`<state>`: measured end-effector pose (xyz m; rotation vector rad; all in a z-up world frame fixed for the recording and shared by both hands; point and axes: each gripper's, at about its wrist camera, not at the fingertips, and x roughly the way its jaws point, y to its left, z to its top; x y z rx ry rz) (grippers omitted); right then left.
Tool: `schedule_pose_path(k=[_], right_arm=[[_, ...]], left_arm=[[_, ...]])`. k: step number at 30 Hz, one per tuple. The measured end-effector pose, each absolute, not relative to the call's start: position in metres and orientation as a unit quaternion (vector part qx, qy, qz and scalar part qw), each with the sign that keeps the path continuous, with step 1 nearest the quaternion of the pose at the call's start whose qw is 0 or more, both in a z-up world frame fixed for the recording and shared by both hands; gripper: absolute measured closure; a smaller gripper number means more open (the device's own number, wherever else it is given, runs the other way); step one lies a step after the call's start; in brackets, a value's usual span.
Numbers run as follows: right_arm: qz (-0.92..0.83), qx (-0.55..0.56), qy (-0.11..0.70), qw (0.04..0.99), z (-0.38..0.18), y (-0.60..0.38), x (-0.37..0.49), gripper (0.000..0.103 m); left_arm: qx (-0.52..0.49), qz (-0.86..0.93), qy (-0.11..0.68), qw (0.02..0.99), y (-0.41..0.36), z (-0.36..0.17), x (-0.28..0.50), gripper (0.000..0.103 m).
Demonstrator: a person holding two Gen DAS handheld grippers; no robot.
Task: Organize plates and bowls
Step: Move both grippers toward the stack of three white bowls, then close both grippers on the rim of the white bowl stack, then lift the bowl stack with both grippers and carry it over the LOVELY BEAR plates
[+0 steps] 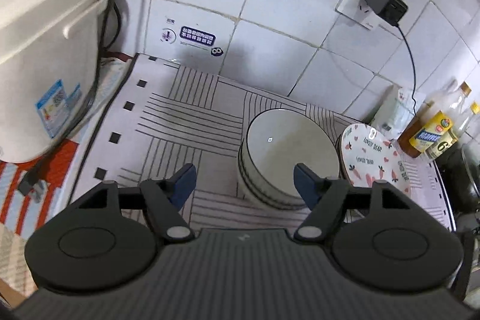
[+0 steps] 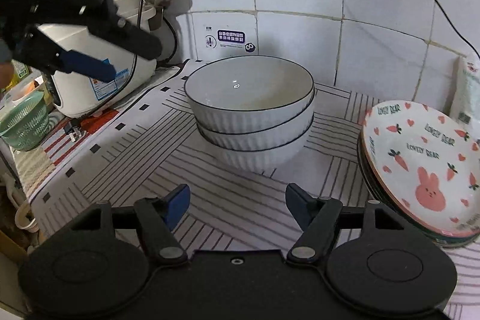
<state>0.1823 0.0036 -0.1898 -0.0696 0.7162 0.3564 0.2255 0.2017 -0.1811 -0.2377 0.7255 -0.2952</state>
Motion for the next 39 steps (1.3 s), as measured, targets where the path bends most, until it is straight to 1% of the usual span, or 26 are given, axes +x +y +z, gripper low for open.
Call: schedule_pose_path(k=[2, 7, 10, 12, 14, 16, 18, 20, 23, 30, 35, 39], right_arm=[[0.172, -0.036, 0.340, 0.924, -0.196, 0.005, 0.188, 0.011], [0.159, -0.037, 0.321, 0.933, -0.209, 0.010, 0.206, 0.009], [0.164, -0.036, 0.326, 0.930, -0.215, 0.014, 0.219, 0.009], [0.165, -0.043, 0.324, 0.931, -0.218, 0.017, 0.226, 0.008], [0.159, -0.045, 0.326, 0.931, -0.222, 0.018, 0.234, 0.008], [0.151, -0.037, 0.327, 0.932, -0.224, 0.016, 0.242, 0.007], [0.161, -0.026, 0.335, 0.928, -0.225, 0.014, 0.249, 0.007], [0.166, -0.028, 0.338, 0.926, -0.225, 0.015, 0.253, 0.006], [0.171, -0.032, 0.336, 0.926, -0.228, 0.017, 0.258, 0.005], [0.182, -0.042, 0.343, 0.921, -0.231, 0.020, 0.266, 0.004], [0.193, -0.047, 0.340, 0.919, -0.235, 0.020, 0.271, 0.002], [0.195, -0.056, 0.340, 0.918, -0.236, 0.023, 0.276, 0.001]], left_arm=[[-0.122, -0.150, 0.358, 0.914, 0.197, -0.191, 0.239, 0.030], [-0.127, -0.150, 0.391, 0.899, 0.187, -0.230, 0.280, 0.029], [-0.152, -0.176, 0.412, 0.881, 0.188, -0.243, 0.294, 0.031], [-0.170, -0.181, 0.420, 0.873, 0.187, -0.250, 0.300, 0.036], [-0.184, -0.182, 0.427, 0.866, 0.185, -0.257, 0.304, 0.044], [-0.191, -0.185, 0.433, 0.861, 0.183, -0.261, 0.307, 0.050], [-0.200, -0.185, 0.433, 0.859, 0.182, -0.263, 0.308, 0.053], [-0.217, -0.179, 0.427, 0.860, 0.182, -0.262, 0.308, 0.062], [-0.208, -0.185, 0.423, 0.863, 0.182, -0.261, 0.308, 0.063], [-0.249, -0.184, 0.425, 0.851, 0.189, -0.266, 0.313, 0.063], [-0.254, -0.187, 0.418, 0.852, 0.186, -0.269, 0.314, 0.057], [-0.252, -0.189, 0.412, 0.855, 0.183, -0.268, 0.311, 0.056]])
